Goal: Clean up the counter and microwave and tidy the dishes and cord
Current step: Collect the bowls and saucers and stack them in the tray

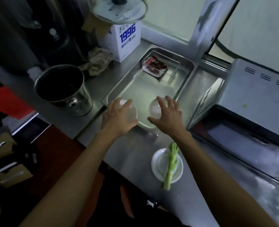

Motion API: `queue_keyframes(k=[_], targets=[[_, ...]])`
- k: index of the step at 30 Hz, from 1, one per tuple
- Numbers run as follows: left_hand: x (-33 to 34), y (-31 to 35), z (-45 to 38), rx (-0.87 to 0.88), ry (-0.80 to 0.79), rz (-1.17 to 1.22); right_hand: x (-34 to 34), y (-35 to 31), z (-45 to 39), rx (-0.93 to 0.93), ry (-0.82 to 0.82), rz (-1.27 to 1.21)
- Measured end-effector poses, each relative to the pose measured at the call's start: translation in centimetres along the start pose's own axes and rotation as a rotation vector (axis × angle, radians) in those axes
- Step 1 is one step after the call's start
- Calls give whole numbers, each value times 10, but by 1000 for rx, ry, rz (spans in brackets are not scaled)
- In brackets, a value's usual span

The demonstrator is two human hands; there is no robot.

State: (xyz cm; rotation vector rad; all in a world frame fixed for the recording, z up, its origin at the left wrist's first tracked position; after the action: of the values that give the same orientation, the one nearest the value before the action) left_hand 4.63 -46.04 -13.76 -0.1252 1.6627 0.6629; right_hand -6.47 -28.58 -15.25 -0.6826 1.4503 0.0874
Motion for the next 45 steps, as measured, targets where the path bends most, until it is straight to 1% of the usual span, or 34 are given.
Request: queue_keyframes(k=[4,8,12,15,23,32,37,42,45], targets=[[7,-7,-67,77,-69,-4,12,0,-50,117,14,30],[24,-16,-127,164,-162,2,36,-3,-90,219,-9,62],[47,-26,-172,175,-289,24,57,-3,-115,293,-40,89],[57,-28,-194,185,-325,38,70,-3,-130,329,-62,88],[66,-28,-233,175,-287,21,106,-8,-184,288,-89,84],[73,-39,-251,114,-199,5,135,0,-236,196,-189,117],[72,-41,-260,114,-186,8,141,-5,-257,142,-170,107],[75,-47,-267,93,-196,-20,146,-11,-263,157,-178,70],[73,-44,-268,103,-192,-6,137,-12,-258,161,-140,45]])
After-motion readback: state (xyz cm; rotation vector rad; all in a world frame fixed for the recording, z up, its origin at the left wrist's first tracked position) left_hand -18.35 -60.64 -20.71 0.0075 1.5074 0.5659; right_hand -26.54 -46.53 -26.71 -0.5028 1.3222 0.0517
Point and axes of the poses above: each hand's wrist, its own z-axis away from the middle knuckle, its own x-axis out of the palm, y = z × x, the point moved 9 cm from there along -z, towards the middle knuckle, and after that the axes turned 7 degrees about y, right-handed, at the moved point
